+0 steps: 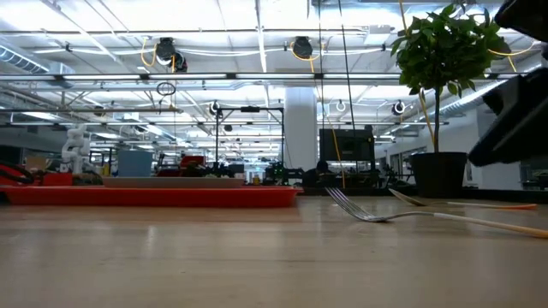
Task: Pick and place plate/cup/fork/spoon on tray
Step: Put the orange fork on the red serving tray to the right of the blue plate
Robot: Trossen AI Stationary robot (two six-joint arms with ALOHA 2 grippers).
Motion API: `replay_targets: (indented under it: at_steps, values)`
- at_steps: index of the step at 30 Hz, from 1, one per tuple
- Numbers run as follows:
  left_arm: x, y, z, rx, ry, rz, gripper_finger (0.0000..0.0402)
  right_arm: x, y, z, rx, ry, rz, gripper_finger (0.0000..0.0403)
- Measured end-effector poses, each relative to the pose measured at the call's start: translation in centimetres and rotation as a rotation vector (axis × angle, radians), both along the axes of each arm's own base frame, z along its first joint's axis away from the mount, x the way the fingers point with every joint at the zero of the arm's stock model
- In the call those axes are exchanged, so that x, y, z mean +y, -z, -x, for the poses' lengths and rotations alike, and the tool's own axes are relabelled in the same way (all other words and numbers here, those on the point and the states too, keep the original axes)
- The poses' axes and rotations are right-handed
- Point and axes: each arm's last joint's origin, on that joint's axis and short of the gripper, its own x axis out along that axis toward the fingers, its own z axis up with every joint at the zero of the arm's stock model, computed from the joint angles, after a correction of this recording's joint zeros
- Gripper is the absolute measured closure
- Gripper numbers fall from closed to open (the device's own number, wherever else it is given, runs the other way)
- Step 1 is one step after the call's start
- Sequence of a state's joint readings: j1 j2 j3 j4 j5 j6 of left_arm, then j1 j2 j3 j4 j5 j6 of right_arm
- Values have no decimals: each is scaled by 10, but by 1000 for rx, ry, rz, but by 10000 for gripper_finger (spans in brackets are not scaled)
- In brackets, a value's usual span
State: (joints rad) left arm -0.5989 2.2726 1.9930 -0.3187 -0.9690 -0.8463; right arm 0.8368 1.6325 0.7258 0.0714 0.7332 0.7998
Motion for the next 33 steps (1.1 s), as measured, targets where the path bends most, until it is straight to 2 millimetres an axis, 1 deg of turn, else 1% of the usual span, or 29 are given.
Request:
replay_targets:
  at_steps: [5,9,15,21,25,31,33]
  values:
    - [2,0,-1,-1,-6,1,304,-1,19,-7,12,34,42,273]
    - [2,0,-1,0,-5,1,304,-2,28,-8,34,41,53,273]
    - [4,0,-2,3,-7,-5,304,0,38,-12,43,37,43,273]
    - [5,0,-3,3,-9,-5,304,-1,42,-12,52,51,45,277]
    - [5,0,-3,3,-8,-5,304,-1,42,-12,55,50,47,308]
    - [5,0,-3,3,-8,-4,304,-8,42,-15,87,63,48,386]
    - [5,0,-3,3,-8,-4,304,-11,42,-17,100,67,44,395]
